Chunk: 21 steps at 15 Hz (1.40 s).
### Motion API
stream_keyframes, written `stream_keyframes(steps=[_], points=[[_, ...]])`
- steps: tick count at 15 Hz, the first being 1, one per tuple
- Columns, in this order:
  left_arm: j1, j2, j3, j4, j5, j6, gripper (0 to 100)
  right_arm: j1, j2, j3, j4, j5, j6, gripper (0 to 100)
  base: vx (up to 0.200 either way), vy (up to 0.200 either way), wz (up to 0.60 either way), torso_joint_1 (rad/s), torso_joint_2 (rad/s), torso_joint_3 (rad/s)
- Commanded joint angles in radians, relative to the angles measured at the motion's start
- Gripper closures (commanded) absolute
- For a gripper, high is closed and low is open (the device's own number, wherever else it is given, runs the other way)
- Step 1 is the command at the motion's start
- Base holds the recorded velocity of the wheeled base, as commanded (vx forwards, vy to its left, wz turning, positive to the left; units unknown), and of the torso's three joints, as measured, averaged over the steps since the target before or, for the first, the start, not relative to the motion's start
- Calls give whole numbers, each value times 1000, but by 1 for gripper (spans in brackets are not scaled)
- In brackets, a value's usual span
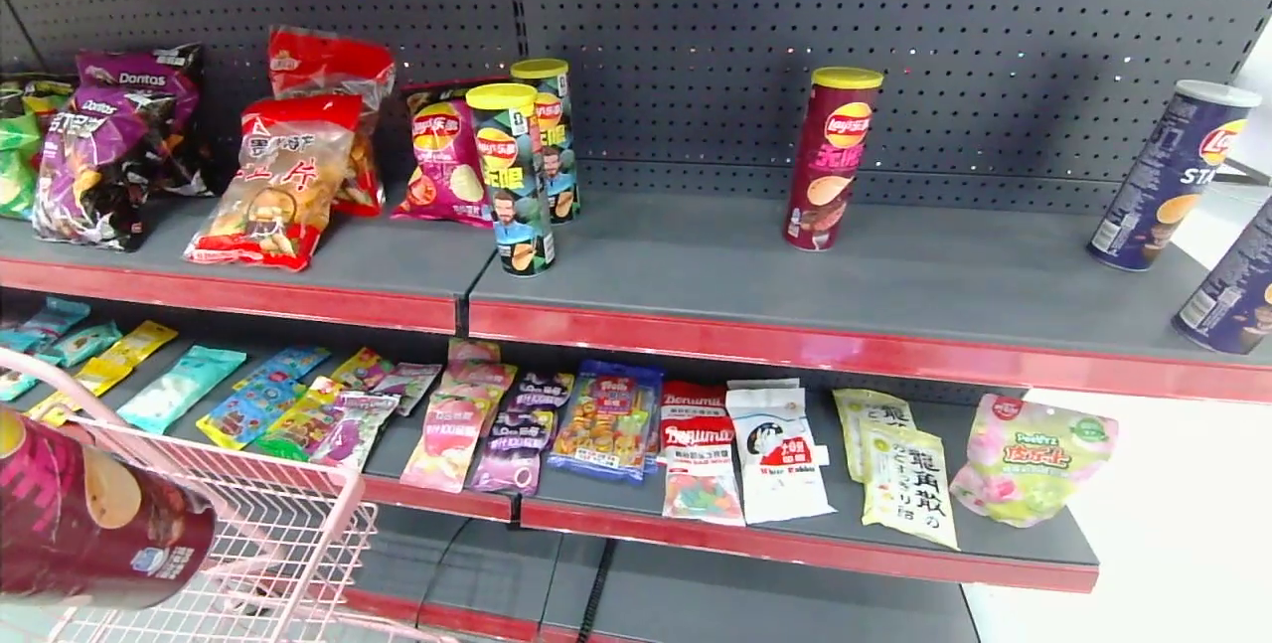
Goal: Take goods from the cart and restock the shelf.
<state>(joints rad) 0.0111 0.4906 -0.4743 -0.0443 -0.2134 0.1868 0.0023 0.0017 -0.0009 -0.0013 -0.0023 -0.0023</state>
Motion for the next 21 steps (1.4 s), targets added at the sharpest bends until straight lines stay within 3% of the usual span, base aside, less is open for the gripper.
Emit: stream_keyframes(steps=[1, 8, 10, 16, 19, 20, 21], points=[[0, 2, -1, 11, 0, 17, 100, 1, 0, -1, 0, 1, -1, 0, 200, 0, 0, 2, 2, -2], [0, -4, -1, 21, -1, 37, 100, 1, 0, -1, 0, 2, -1, 0, 200, 0, 0, 0, 3, 2], [0, -21, 2, 27, 0, 39, 100, 1, 0, -1, 0, 5, -7, 0, 0, 0, 0, 0, 0, 0], [-6, -173, 25, 184, -9, 39, 100, 2, 9, -1, 0, 7, -5, 0, 0, 0, 0, 0, 0, 0], [-6, -192, 54, 187, -3, 28, 100, 2, 1, -2, 0, 8, -10, 0, 0, 0, 0, 0, 0, 0], [-8, -178, 45, 185, -7, 13, 100, 10, 54, -87, -6, 50, -2, 0, 0, 0, 0, 0, 0, 0], [-6, -159, 31, 185, -6, -17, 100, 18, 259, -274, 1, 74, 27, 0, 0, 0, 0, 0, 0, 0]])
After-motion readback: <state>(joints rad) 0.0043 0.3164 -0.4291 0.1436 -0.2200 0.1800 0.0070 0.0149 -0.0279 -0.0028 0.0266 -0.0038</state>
